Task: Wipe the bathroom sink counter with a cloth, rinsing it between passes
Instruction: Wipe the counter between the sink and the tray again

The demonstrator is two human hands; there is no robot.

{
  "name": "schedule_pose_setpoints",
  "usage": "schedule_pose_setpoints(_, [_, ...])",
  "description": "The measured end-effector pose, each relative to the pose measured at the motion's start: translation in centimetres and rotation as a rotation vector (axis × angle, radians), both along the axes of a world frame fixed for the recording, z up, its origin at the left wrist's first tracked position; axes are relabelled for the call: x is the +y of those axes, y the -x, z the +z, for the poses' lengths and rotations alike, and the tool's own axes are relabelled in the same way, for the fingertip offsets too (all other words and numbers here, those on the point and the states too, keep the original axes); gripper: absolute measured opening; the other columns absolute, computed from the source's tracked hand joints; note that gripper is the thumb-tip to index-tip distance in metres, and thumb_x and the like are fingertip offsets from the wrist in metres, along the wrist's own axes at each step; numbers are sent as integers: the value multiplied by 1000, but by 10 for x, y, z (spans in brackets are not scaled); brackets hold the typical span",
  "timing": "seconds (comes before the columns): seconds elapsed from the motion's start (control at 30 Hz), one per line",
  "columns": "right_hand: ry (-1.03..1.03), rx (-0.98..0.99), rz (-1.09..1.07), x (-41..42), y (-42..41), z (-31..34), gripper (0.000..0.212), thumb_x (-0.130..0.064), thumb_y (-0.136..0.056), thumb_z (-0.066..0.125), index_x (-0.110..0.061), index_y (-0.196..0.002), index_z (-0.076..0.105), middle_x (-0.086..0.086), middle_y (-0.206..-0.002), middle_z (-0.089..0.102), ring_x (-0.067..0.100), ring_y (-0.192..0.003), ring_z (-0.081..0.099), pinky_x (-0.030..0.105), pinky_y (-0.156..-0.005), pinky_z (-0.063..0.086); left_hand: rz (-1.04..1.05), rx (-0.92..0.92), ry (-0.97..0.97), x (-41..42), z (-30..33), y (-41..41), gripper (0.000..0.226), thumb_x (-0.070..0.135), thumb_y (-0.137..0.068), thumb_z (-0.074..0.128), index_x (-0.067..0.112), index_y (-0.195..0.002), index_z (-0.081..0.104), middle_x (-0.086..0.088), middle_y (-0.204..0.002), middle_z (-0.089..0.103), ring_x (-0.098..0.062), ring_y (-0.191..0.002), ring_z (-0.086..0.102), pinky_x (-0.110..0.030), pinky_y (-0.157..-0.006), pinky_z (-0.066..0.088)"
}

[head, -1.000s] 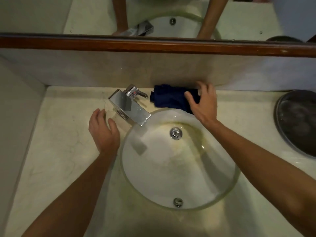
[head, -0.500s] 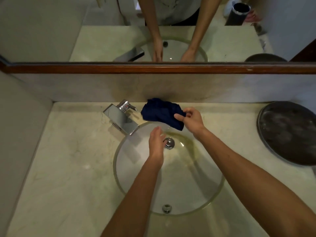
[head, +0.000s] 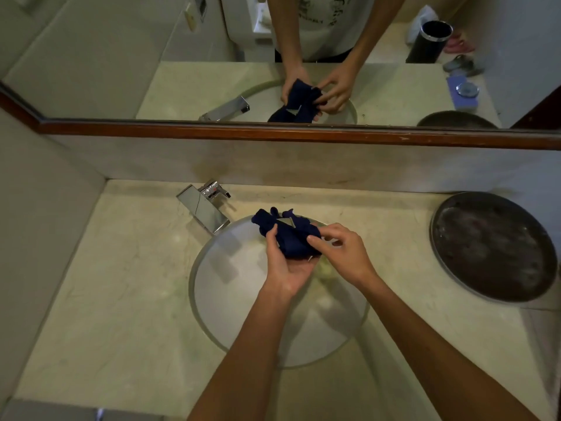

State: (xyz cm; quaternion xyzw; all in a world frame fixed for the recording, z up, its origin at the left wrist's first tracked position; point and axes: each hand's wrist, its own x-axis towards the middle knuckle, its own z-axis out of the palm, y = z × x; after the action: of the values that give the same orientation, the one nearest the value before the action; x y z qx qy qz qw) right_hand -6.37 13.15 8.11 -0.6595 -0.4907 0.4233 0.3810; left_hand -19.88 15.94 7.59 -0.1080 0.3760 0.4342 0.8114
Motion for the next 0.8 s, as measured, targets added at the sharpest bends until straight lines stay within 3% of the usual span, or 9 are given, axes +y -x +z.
schedule_pose_setpoints(0.13, [-129,-203,-94,-9,19,2,17,-30,-101,60,-23,-107,75,-14,-94,68,8,-94,63,33,-83,54,-29,-33,-48,-6,4,4,74,54,-83,69,12,-143,58,-18,-135,65,-34,-126,61,-51,-110,45])
schedule_pose_setpoints(0.3, [-78,-87,-386,-4,37,21,29,-32,-109,43,-12,-105,63,-6,-89,66,6,-81,62,33,-71,54,-104,-103,1,-12,10,32,76,48,-78,78,10,-140,56,-27,-139,60,-46,-128,57,-64,-108,42])
schedule_pose_setpoints(0.47, [70,145,-569,6,41,29,30,-41,-108,41,-23,-99,64,5,-101,73,23,-95,71,50,-82,62,-261,29,123,-22,7,69,53,23,-89,63,-2,-136,56,-24,-124,69,-39,-109,68,-45,-84,63])
schedule_pose_setpoints(0.57, [109,261,-654,-1,45,38,29,-33,-110,41,-15,-110,63,13,-108,72,27,-99,73,39,-73,63,-376,306,80,-24,7,75,41,22,-93,63,-1,-126,57,-24,-121,69,-34,-100,71,-39,-77,64])
schedule_pose_setpoints(0.63, [130,304,-717,-6,45,40,29,-32,-110,42,-11,-115,61,13,-110,71,26,-99,72,30,-67,61,-431,713,-114,-32,7,69,36,30,-94,67,10,-123,59,-11,-123,66,-20,-100,69,-36,-88,58])
schedule_pose_setpoints(0.7, [142,389,-792,-11,46,44,28,-30,-110,42,-9,-117,60,11,-111,69,23,-97,71,26,-64,60,-470,1071,-500,-42,8,60,56,42,-88,75,19,-135,54,4,-132,55,-10,-114,59,-30,-99,50])
schedule_pose_setpoints(0.8, [112,593,-867,-18,47,55,26,-26,-111,42,-8,-119,58,11,-111,69,20,-97,71,28,-67,61,-634,1331,-1025,-51,3,42,75,51,-76,80,26,-140,49,11,-135,50,-8,-120,52,-23,-98,46])
